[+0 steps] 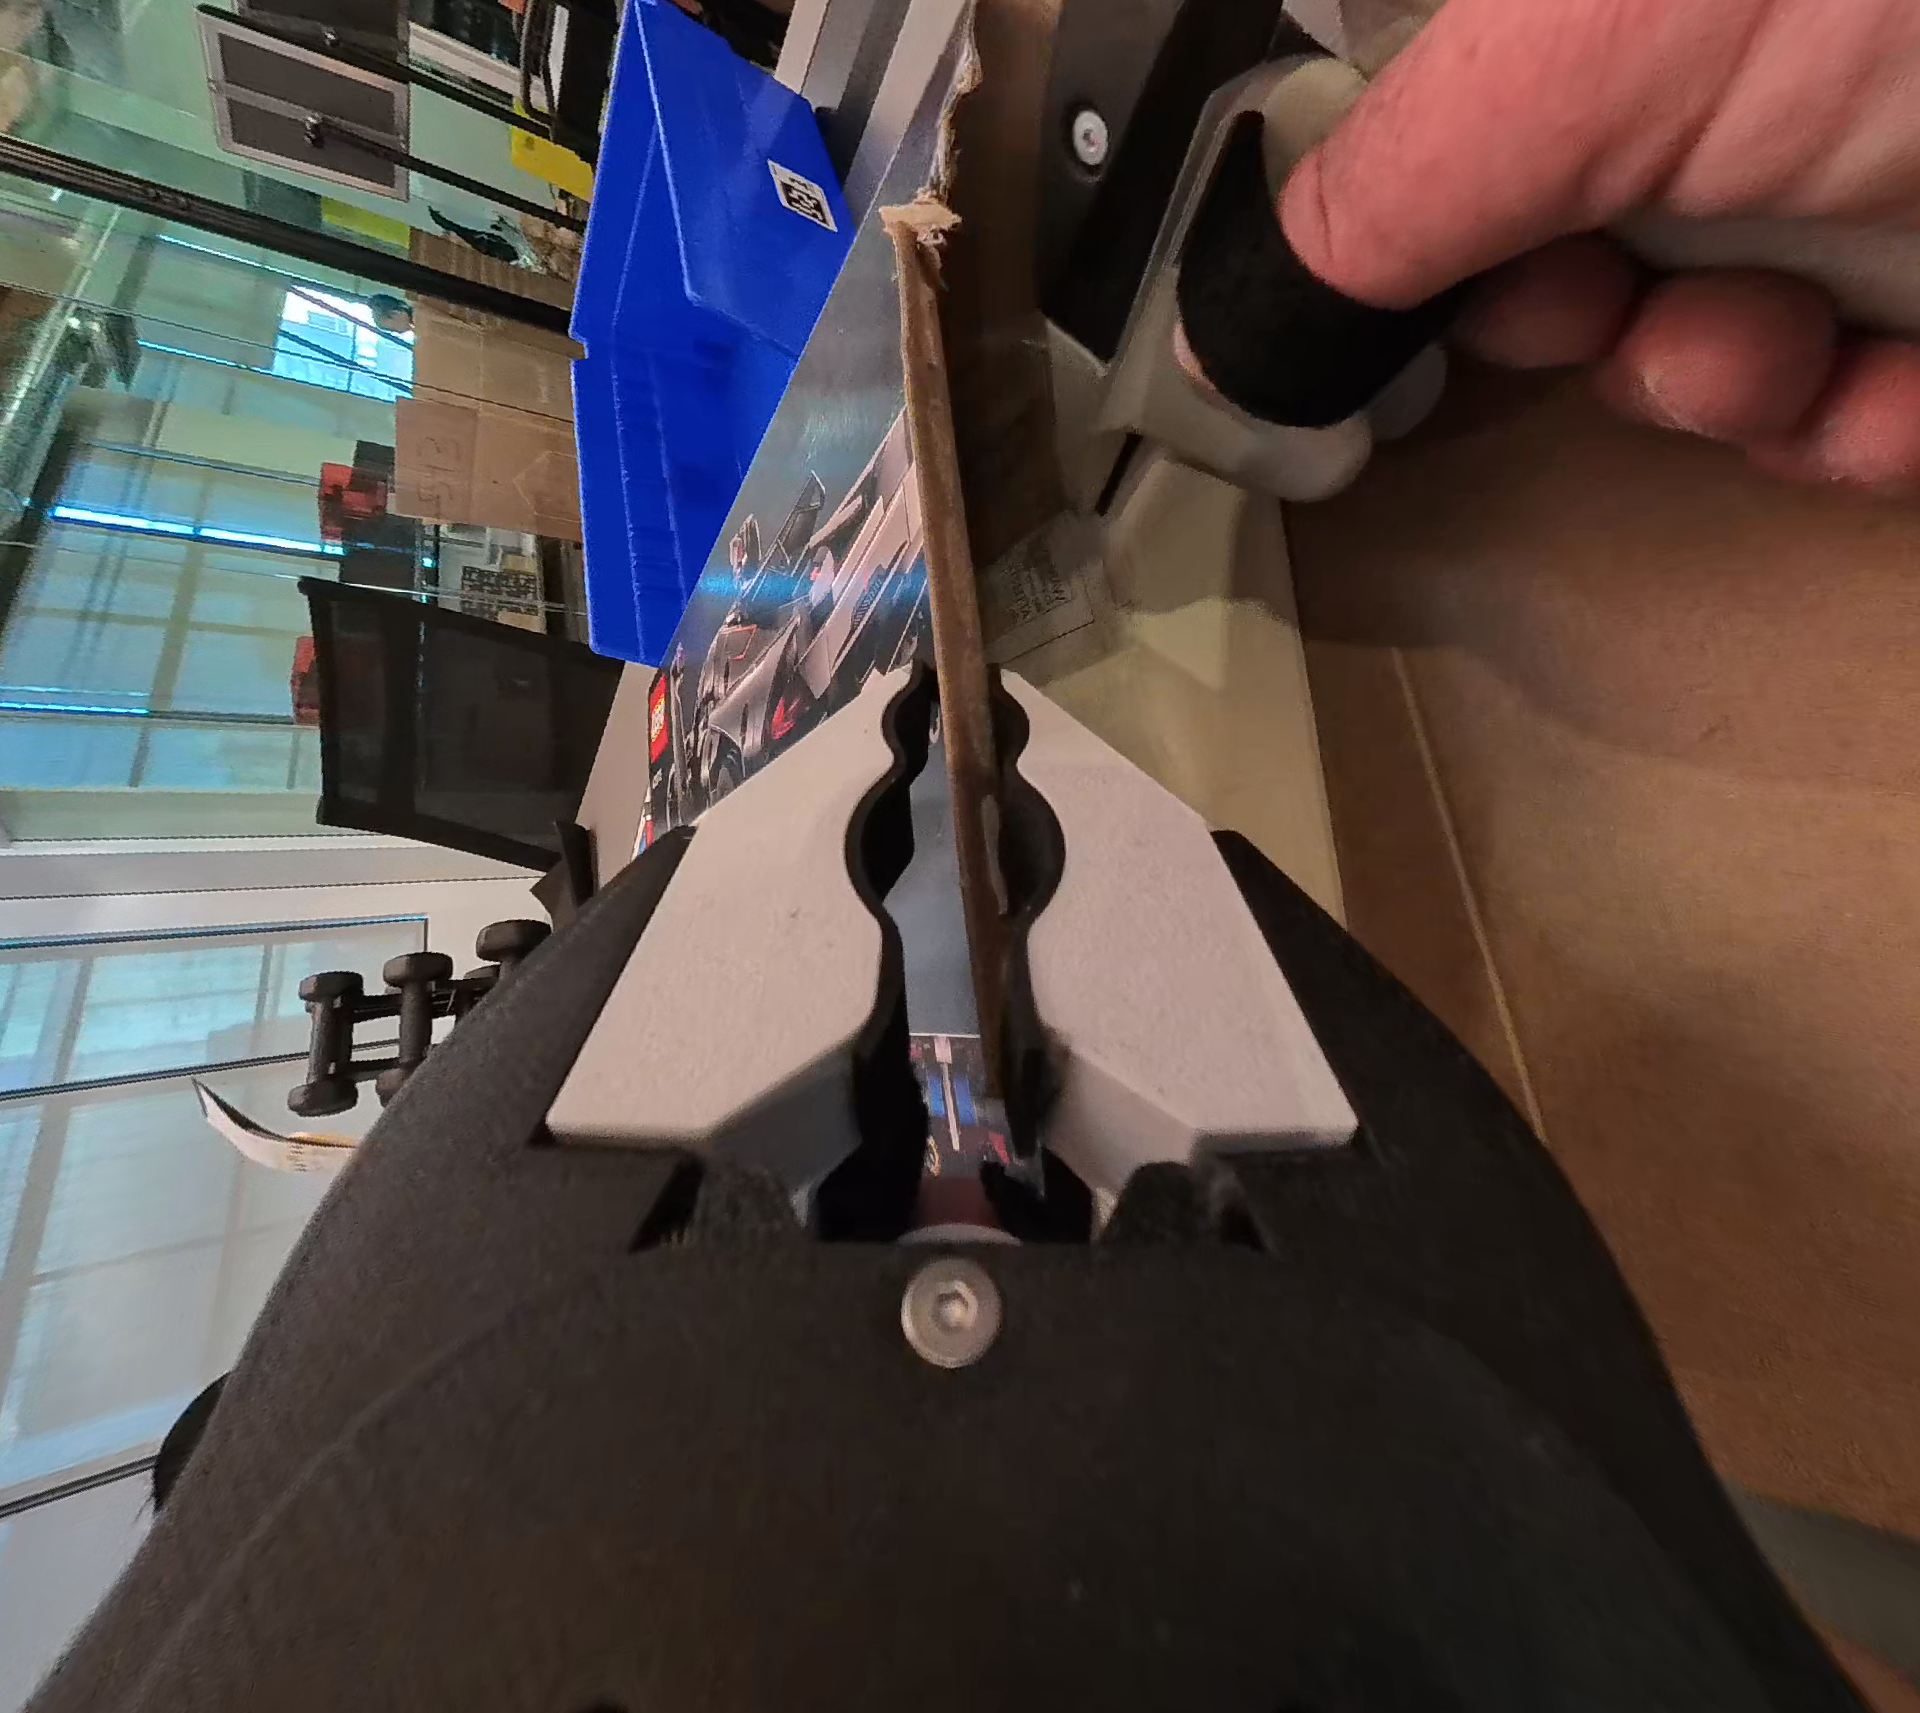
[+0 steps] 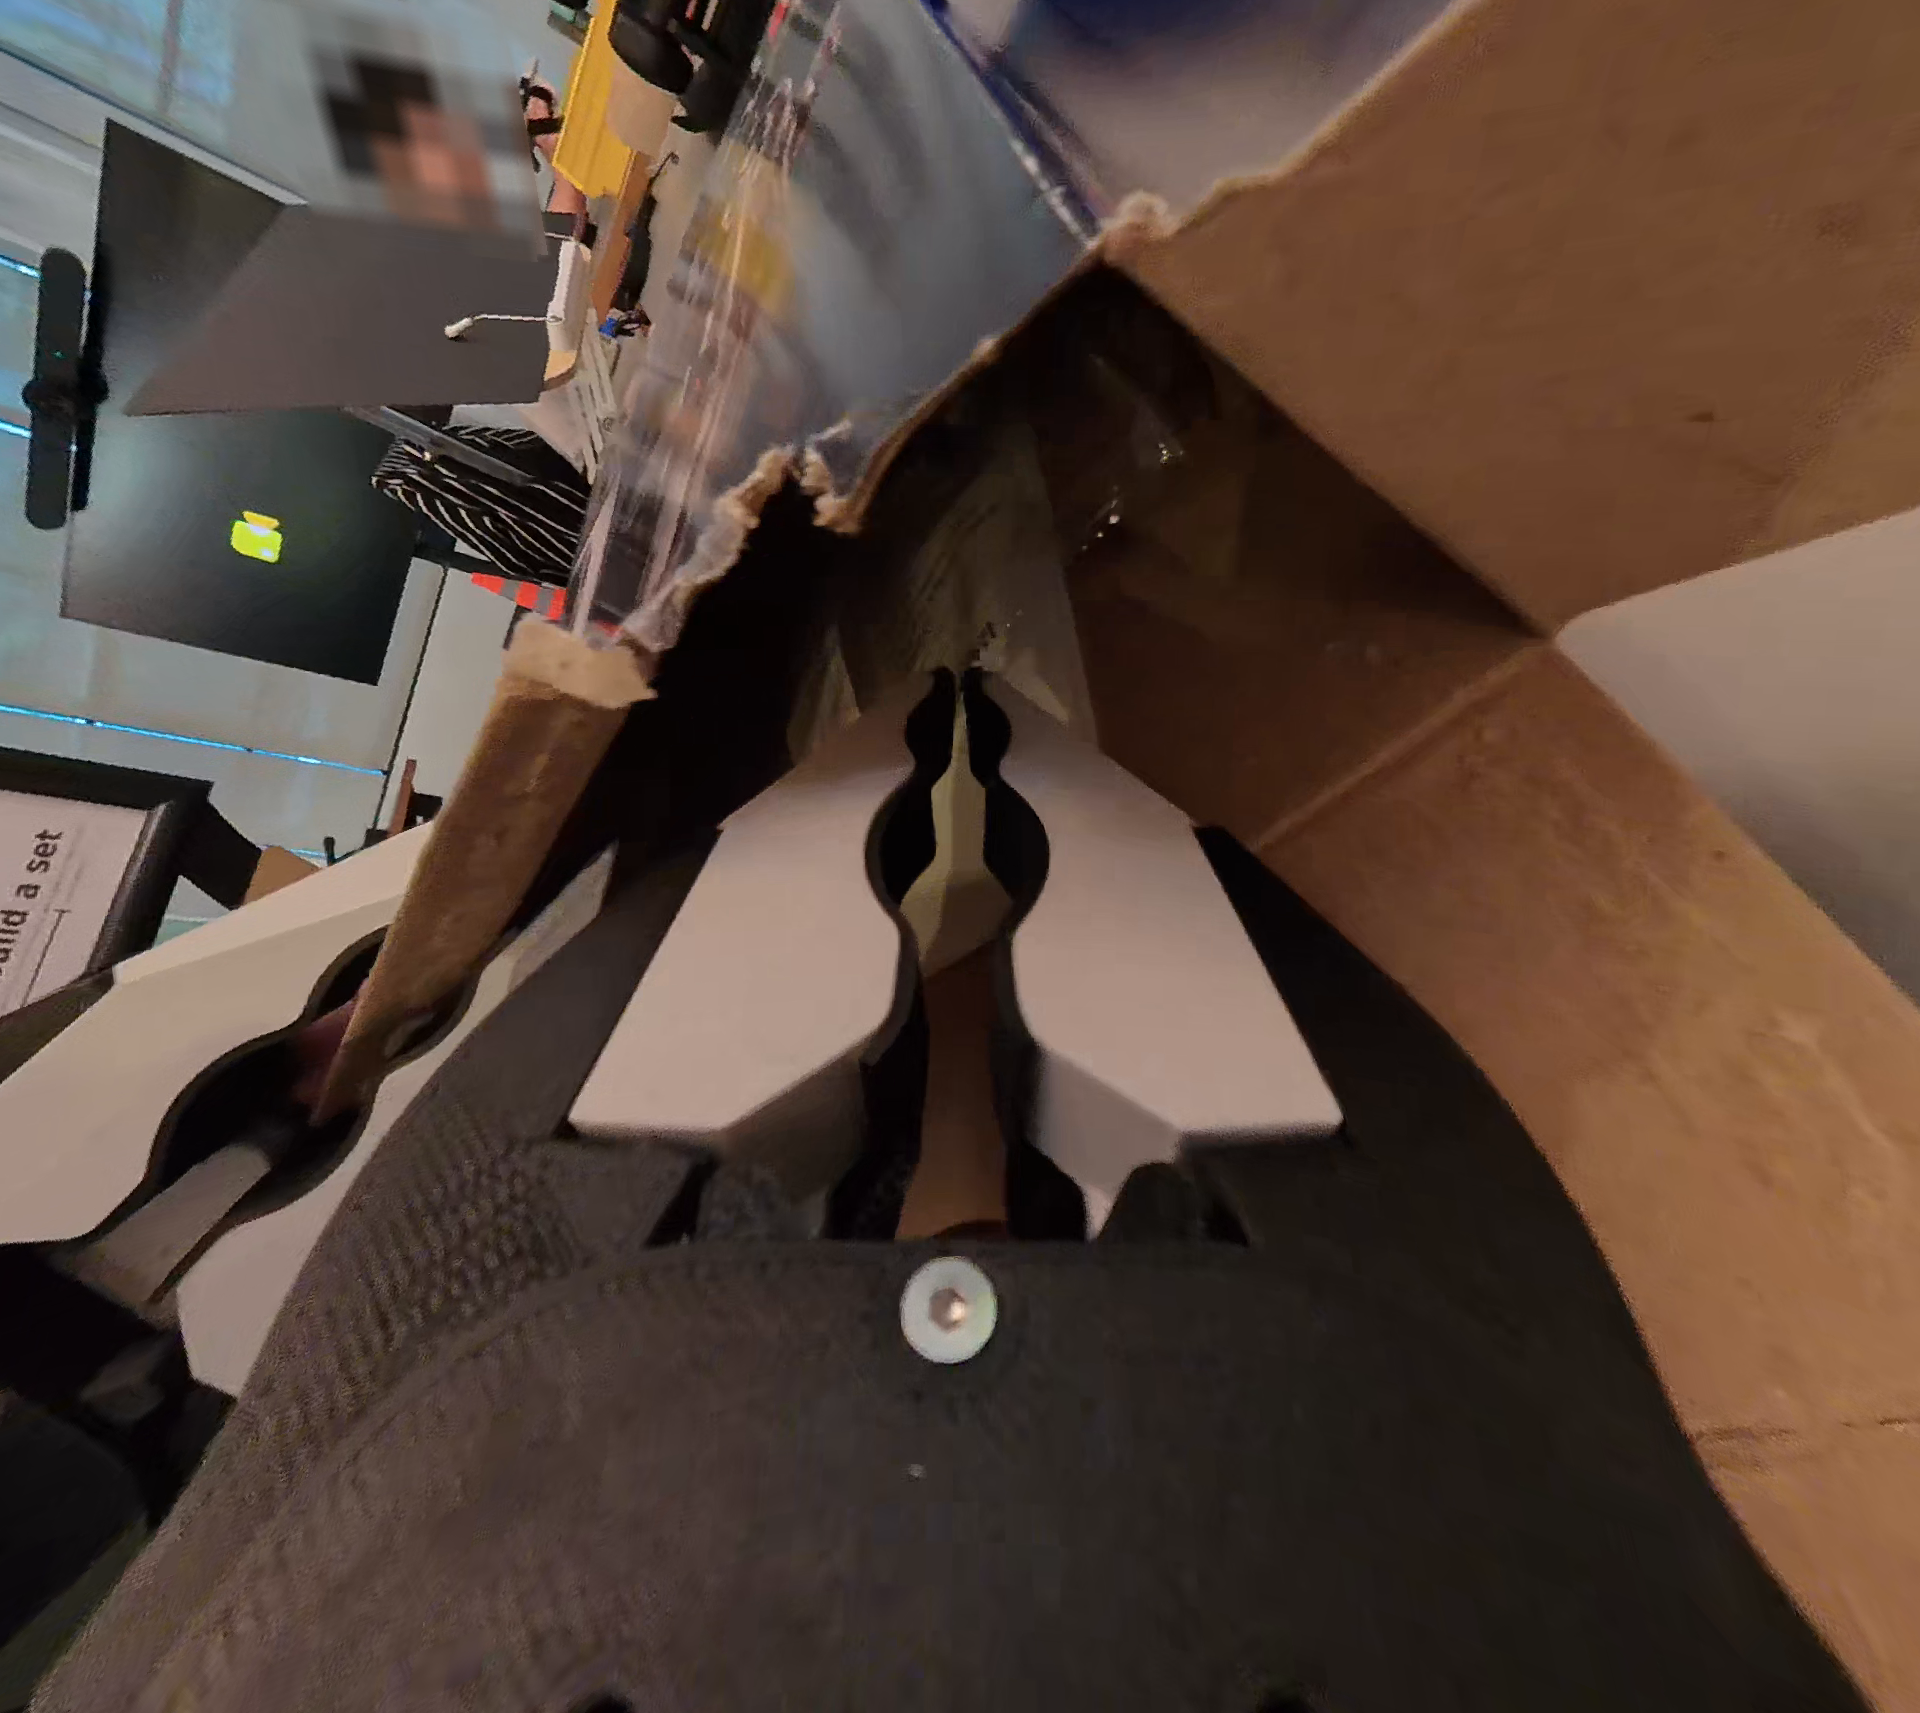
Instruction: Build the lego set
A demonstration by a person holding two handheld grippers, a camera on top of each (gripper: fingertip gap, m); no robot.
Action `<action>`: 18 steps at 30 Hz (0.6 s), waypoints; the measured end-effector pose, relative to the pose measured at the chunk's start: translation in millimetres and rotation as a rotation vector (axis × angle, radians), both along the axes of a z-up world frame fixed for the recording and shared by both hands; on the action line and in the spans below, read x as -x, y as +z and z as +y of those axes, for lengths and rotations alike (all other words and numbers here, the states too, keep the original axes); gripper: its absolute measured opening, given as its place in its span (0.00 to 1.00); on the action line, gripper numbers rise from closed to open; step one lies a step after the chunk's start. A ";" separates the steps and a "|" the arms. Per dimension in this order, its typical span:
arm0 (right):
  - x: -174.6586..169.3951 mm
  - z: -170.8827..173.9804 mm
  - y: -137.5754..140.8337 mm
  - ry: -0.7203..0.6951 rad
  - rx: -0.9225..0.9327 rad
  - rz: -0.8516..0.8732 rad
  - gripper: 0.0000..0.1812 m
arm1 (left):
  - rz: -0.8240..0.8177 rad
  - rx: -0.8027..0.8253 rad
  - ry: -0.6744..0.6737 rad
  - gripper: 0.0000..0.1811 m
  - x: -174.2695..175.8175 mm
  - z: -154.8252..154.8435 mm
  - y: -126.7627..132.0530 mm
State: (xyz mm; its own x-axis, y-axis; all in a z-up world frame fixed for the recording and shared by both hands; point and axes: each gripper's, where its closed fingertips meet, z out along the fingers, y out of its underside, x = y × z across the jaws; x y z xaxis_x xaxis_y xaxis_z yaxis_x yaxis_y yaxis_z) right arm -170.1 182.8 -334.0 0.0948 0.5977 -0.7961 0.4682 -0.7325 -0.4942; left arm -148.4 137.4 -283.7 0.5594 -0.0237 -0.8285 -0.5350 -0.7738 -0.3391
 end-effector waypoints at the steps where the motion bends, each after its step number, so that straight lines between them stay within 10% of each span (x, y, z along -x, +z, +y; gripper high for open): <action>1: 0.1 -0.8 -2.3 0.004 0.007 -0.006 0.00 | 0.002 0.005 -0.001 0.03 -0.3 0.1 -1.3; 4: 3.1 -7.3 -1.8 0.024 0.047 -0.011 0.16 | 0.008 0.013 -0.004 0.03 -1.6 0.4 -6.0; 18: 30.5 -6.6 -10.9 0.044 0.068 -0.023 0.00 | 0.014 0.023 0.009 0.02 1.1 3.8 -5.6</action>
State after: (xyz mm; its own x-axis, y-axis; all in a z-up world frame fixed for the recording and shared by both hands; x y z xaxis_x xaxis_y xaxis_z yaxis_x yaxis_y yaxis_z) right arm -200.6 176.2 -344.9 0.0885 0.5463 -0.8329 0.5112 -0.7426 -0.4327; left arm -149.5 141.2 -289.3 0.5480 -0.0376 -0.8356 -0.5327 -0.7859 -0.3140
